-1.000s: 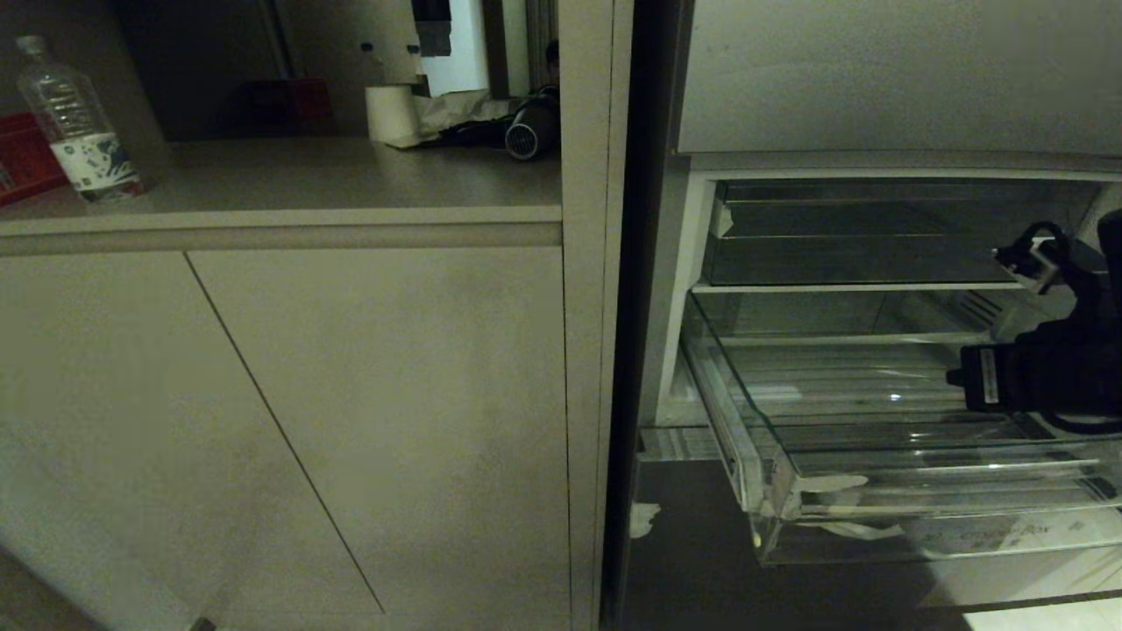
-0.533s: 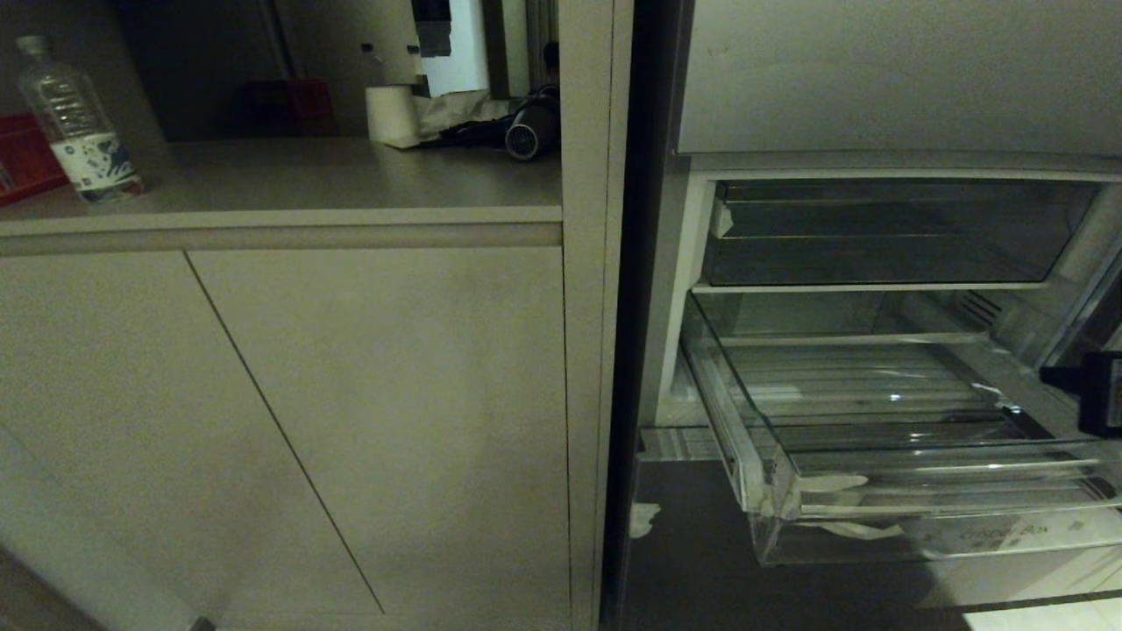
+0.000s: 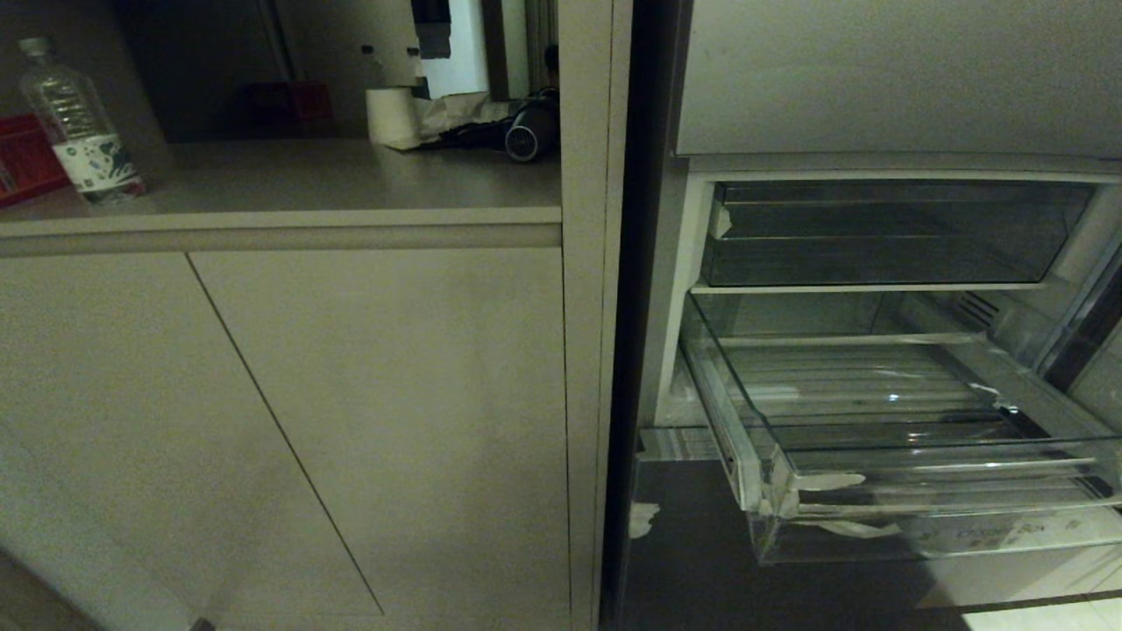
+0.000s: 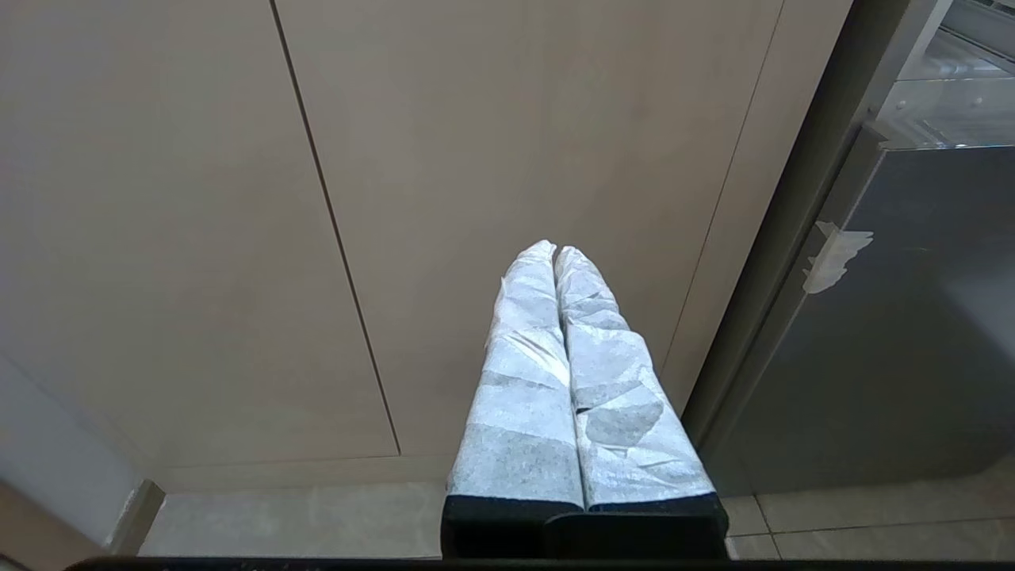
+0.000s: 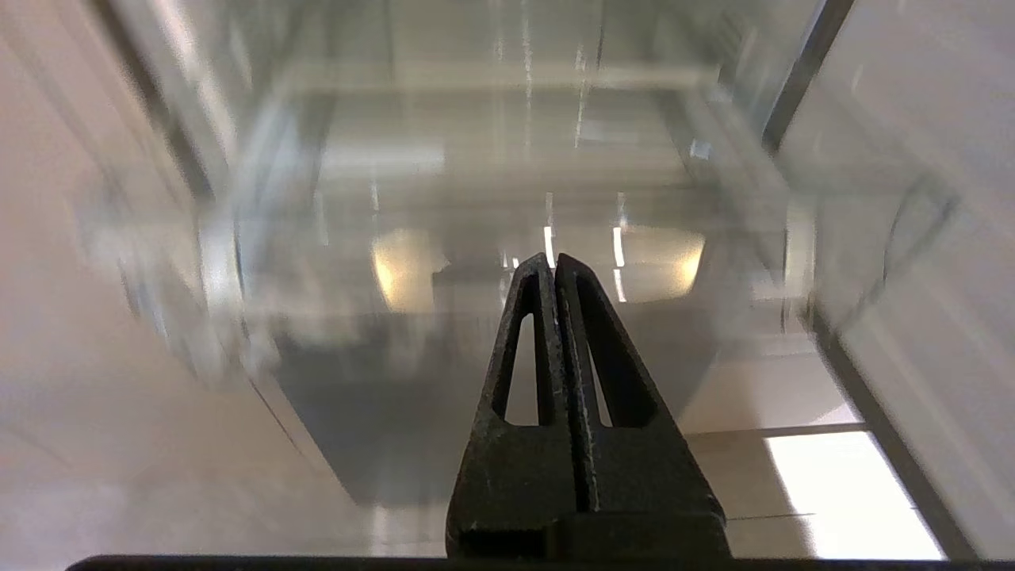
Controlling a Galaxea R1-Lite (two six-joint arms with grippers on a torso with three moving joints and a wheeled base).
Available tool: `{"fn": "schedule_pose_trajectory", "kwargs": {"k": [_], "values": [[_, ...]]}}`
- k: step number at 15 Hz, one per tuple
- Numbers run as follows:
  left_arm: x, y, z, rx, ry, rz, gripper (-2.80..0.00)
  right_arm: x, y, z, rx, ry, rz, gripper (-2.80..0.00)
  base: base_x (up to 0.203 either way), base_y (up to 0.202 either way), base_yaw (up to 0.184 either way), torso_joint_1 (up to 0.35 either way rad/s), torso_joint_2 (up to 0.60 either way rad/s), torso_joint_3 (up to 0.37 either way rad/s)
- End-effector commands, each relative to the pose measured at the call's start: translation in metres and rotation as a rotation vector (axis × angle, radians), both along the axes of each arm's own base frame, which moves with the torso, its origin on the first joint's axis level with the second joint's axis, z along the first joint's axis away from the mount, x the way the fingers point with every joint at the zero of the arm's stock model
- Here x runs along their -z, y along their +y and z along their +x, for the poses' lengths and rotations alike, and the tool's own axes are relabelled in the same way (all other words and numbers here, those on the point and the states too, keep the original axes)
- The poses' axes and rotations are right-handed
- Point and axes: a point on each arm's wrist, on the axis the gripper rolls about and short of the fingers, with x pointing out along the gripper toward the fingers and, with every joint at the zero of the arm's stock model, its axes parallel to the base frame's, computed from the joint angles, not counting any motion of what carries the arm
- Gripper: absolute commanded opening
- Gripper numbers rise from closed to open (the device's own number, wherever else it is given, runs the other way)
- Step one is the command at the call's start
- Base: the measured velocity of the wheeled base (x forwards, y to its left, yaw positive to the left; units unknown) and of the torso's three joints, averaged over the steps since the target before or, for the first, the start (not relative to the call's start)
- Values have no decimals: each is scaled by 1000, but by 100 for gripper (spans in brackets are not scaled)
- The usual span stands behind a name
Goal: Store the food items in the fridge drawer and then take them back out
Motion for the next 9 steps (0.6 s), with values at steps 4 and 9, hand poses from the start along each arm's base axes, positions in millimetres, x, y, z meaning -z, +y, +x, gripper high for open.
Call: {"fn": "schedule_pose_trajectory", "kwargs": {"k": [4, 9], "values": [[0, 0, 0, -1, -1, 0, -280, 120, 0, -11, -42, -1, -177, -280, 0, 0, 0, 0, 0, 0], [0, 0, 0, -1, -1, 0, -280, 130, 2, -28, -99, -207, -231, -280, 0, 0, 0, 0, 0, 0]]}}
